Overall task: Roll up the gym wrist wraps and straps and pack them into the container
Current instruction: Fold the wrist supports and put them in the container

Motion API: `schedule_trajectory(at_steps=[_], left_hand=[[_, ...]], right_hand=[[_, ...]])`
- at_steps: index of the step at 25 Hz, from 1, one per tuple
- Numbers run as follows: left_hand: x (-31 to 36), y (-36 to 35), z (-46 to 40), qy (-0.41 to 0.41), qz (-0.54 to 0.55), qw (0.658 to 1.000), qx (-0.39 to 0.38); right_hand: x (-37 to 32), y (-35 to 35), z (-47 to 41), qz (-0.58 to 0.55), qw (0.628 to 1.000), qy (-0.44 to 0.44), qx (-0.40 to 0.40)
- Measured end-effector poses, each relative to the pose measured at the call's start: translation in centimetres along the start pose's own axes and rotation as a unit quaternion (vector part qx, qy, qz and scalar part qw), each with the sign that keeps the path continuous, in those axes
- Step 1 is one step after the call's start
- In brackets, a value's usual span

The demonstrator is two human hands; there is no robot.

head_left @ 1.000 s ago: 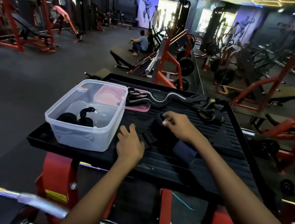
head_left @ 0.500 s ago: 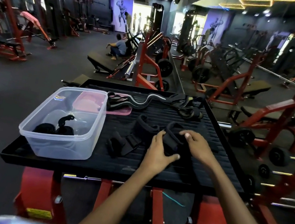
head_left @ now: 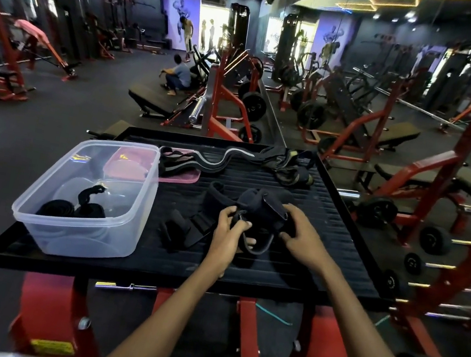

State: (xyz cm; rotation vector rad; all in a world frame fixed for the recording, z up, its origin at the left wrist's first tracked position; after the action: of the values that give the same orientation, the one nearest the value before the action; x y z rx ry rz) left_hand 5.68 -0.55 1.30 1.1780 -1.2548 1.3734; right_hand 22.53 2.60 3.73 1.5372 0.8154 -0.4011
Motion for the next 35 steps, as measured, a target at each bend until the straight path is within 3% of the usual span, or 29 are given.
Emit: schedule_trajectory(at_steps=[2, 6, 7, 10, 12, 14, 16, 18, 21, 24, 26, 29, 32, 33, 35], left_hand=[[0.0, 0.2, -0.2, 0.009, -0.002, 1.0, 0.001], [-0.3, 0.0, -0.4, 0.021, -0.031, 0.999, 0.001], [-0.3, 0.0, -0.3, 0.008, -0.04, 0.999, 0.007], [0.3, 0.0, -0.1, -0.098, -0.137, 0.985, 0.043], [1.0, -0.3, 0.7, -0.216, -0.238, 0.946, 0.035], [1.6, -1.2, 1.7, -0.327, -0.352, 0.877, 0.007], [1.8, -2.0, 2.6, -0.368, -0.444, 0.817, 0.013], [1.7, -2.3, 3.0, -0.362, -0.477, 0.8, 0.041], [1.7, -1.7, 2.9, -0.36, -0.419, 0.83, 0.073], [1.7, -0.3, 1.9, -0.29, -0.235, 0.928, 0.014], [1.8, 0.4, 1.5, -0.23, -0.112, 0.967, -0.026], [2.1, 0.4, 1.6, -0.21, -0.053, 0.975, -0.04], [1.9, 0.0, 1.8, -0.207, -0.035, 0.977, -0.025], [1.8, 0.1, 1.7, -0.207, -0.033, 0.978, -0.017], [1.7, 0.2, 1.5, -0.211, -0.032, 0.977, -0.004]], right_hand=[[0.8, 0.1, -0.3, 0.1, 0.991, -0.053, 0.073], [1.4, 0.5, 0.1, -0.093, 0.961, -0.136, 0.222], [1.9, 0.9, -0.1, -0.078, 0.962, -0.165, 0.203], [3.0, 1.5, -0.7, 0.051, 0.981, -0.189, 0.008], [3.0, 1.8, -1.0, 0.017, 0.988, -0.156, -0.014], [2.2, 2.3, -0.7, -0.077, 0.992, -0.096, 0.018], [1.2, 2.9, -0.2, -0.194, 0.98, -0.052, 0.011], [0.4, 3.6, 0.3, -0.249, 0.968, -0.034, -0.001], [0.0, 3.7, 1.4, -0.331, 0.94, -0.075, -0.021], [-0.8, 3.3, 3.6, -0.384, 0.903, -0.143, -0.132], [-1.4, 3.6, 3.8, -0.49, 0.852, -0.148, -0.108], [-2.7, 4.4, 2.6, -0.625, 0.771, -0.122, -0.018], [-4.1, 3.1, 1.4, -0.708, 0.701, -0.088, -0.012], [-4.5, 2.4, 1.1, -0.721, 0.689, -0.081, -0.003], [-5.0, 1.3, 0.6, -0.699, 0.712, -0.052, 0.045]])
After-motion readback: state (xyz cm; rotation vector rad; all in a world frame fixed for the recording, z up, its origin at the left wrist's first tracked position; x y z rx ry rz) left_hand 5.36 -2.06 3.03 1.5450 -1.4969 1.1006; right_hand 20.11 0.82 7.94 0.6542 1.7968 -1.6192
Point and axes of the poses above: each hand's wrist, its own z-axis away from the middle knuckle, its own y-axis out of the back of the hand, x = y × z, the point moved 3 cm from there along -z, towards the middle knuckle
